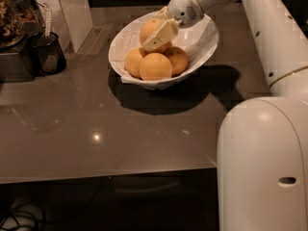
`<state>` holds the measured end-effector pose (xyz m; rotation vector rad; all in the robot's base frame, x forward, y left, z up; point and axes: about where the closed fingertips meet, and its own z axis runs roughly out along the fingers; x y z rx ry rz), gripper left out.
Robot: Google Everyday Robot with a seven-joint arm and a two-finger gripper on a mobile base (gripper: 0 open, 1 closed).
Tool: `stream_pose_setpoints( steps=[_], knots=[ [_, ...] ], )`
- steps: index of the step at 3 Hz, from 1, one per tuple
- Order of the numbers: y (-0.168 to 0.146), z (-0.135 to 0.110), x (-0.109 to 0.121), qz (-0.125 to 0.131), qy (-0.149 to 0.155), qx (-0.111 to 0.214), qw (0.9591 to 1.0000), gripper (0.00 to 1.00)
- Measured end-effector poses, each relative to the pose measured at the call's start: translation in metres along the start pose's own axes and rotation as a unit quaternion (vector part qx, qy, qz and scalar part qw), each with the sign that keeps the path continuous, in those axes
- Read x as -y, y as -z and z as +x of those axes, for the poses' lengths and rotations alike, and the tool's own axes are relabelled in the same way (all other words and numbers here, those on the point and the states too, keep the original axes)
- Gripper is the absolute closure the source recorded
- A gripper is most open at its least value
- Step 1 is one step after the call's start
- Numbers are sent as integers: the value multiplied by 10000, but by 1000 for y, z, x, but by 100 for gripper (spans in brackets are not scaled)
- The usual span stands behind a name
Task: Pick orange from white bowl
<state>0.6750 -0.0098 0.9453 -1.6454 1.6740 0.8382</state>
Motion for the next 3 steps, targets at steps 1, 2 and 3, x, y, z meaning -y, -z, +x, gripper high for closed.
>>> stream_pose_setpoints(
  steps=[1,2,3],
  knots=[
    [0,6,-1,-16,-79,88,9999,83],
    [2,6,-1,-1,-92,120,9999,100],
    [26,4,-9,258,46,342,9991,100]
  ],
)
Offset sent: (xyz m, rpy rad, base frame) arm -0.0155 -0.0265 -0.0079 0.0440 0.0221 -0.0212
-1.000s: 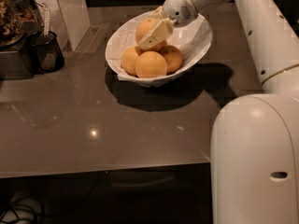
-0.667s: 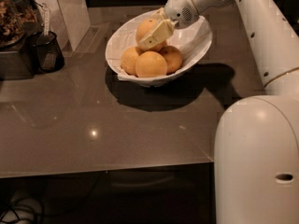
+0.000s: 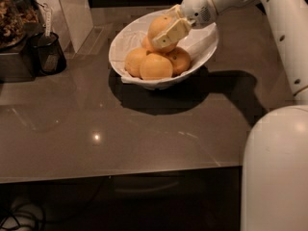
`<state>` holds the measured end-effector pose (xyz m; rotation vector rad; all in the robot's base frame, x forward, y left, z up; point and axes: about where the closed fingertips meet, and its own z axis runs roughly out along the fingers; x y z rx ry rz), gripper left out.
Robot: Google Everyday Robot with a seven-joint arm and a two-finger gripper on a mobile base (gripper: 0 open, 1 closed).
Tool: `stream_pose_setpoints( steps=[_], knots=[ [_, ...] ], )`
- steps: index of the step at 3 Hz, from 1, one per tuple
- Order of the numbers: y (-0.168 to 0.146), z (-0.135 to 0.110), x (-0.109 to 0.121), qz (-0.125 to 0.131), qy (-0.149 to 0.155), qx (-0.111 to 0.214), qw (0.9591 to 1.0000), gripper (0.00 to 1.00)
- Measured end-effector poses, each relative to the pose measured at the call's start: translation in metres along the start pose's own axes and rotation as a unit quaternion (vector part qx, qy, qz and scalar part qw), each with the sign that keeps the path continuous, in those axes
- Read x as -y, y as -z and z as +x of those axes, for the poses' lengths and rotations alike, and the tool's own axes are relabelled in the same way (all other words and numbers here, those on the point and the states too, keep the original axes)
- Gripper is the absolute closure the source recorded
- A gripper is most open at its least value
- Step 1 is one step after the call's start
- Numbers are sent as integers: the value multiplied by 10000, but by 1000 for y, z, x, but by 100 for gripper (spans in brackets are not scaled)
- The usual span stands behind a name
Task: Pick orange from white bowl
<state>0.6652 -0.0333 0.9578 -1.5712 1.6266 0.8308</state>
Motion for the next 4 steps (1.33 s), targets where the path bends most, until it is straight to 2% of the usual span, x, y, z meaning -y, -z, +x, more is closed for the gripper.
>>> stream_pose_setpoints(
  steps=[1,2,3,4],
  knots=[
    [41,-2,-20,529,177,131,9984,100],
    [70,1,-49,970,227,278,9946,100],
    [96,2,-87,1481,153,502,9876,100],
    [101,6,-102,1653,128,556,9846,100]
  ],
)
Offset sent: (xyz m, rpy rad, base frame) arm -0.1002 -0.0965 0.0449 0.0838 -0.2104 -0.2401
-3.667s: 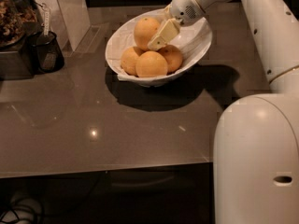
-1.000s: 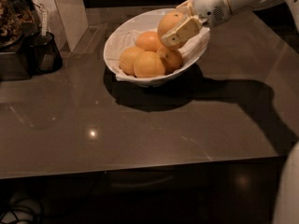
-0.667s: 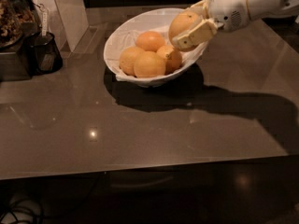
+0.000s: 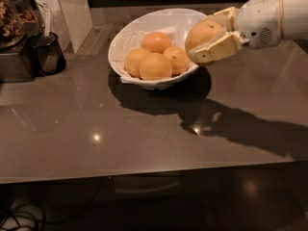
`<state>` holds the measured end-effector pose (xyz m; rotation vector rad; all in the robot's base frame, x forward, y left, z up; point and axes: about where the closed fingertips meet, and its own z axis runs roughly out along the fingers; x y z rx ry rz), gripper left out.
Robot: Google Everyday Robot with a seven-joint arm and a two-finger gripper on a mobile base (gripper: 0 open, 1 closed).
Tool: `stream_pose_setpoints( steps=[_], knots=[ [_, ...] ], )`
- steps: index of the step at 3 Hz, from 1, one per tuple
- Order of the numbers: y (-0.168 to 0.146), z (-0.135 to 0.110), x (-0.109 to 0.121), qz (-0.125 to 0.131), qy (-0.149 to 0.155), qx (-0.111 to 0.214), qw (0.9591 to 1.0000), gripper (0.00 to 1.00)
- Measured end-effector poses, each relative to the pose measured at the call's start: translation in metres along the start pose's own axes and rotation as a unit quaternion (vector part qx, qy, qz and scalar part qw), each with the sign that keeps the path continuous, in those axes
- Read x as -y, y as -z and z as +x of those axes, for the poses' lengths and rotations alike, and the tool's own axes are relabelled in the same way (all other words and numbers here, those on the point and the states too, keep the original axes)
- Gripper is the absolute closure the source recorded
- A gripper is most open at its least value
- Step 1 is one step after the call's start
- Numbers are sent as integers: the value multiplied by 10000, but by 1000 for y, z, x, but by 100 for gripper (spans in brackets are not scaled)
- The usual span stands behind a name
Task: Pick orange from white bowl
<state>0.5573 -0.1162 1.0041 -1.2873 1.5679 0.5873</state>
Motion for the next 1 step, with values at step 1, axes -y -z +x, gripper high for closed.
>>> stream_pose_setpoints(
  steps=[1],
  knots=[
    [-1,1,0,0,0,0,10000,100]
  ],
)
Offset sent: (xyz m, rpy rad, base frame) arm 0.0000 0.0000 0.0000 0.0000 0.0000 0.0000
